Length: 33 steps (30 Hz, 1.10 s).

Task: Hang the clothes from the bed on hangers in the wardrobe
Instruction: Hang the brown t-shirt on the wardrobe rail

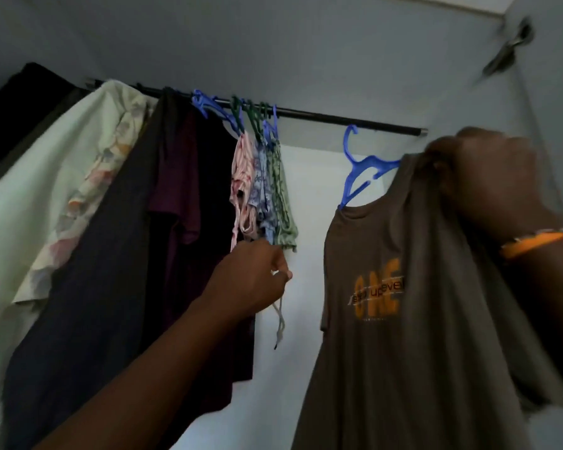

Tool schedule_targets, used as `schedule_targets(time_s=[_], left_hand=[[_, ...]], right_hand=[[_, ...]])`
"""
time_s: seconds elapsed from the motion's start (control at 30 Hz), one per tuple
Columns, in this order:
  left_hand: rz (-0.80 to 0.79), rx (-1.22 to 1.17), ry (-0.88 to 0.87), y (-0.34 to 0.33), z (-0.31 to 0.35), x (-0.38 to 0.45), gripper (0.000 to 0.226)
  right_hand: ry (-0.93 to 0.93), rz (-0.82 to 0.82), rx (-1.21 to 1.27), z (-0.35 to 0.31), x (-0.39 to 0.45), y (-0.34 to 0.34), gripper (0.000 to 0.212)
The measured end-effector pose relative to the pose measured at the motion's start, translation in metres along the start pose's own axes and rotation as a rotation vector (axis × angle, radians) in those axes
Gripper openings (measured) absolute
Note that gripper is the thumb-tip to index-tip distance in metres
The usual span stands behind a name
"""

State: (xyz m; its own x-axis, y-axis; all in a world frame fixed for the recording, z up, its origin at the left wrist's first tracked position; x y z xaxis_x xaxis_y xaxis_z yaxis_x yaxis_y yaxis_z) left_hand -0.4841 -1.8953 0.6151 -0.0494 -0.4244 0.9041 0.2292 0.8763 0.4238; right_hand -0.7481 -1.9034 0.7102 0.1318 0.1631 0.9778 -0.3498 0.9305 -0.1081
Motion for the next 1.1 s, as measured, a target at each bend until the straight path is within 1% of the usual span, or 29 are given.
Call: schedule_targets(time_s=[0.1,0.23,0.37,0.47,0.6,0.7,0.83,0.93,1.0,1.1], left_hand=[[0.074,0.156,-0.049,-0.019,-0.011,0.040,0.016],[0.167,0.330,-0.083,-0.039,-0.025,0.096,0.019],[0.212,0.507,-0.068,-0.051,-0.038,0.143,0.026],[0.218,0.579,-0.079,-0.060,-0.048,0.171,0.027],[0.231,0.603,-0.121,-0.072,-0.057,0.198,0.024],[0.244,0.616,-0.122,-0.080,-0.062,0.209,0.028],[0.276,0.617,-0.120,-0.088,-0.069,0.209,0.028],[0.263,0.621,-0.114,-0.091,-0.074,0.208,0.026],[0.233,0.605,-0.086,-0.092,-0.076,0.209,0.023],[0.216,0.530,-0.052,-0.091,-0.073,0.208,0.011]], right_hand=[[0.025,-0.070,-0.108,-0.013,0.039,-0.089,0.023],[0.041,-0.111,-0.096,-0.028,0.087,-0.186,0.024],[0.024,-0.121,-0.046,-0.041,0.133,-0.257,0.021],[-0.007,-0.090,-0.045,-0.043,0.168,-0.291,0.020],[-0.019,0.018,-0.033,-0.042,0.209,-0.306,0.022],[-0.023,0.066,-0.012,-0.045,0.222,-0.308,0.022],[-0.070,0.141,0.047,-0.041,0.206,-0.306,0.021],[-0.077,0.203,0.170,-0.048,0.189,-0.303,0.021],[-0.048,0.203,0.259,-0.062,0.186,-0.302,0.023],[-0.053,0.136,0.432,-0.078,0.188,-0.304,0.026]])
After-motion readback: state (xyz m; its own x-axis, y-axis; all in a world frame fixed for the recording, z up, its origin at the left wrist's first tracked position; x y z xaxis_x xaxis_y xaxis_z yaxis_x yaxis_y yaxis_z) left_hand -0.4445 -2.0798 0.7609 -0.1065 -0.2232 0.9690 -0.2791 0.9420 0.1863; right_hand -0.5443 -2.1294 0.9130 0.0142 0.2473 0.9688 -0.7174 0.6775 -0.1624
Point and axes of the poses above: each hand's wrist, its own x-axis towards the middle knuckle, its own y-axis out of the back of the hand, z = x × y, the point moved 5 cm from there along x, towards the middle knuckle
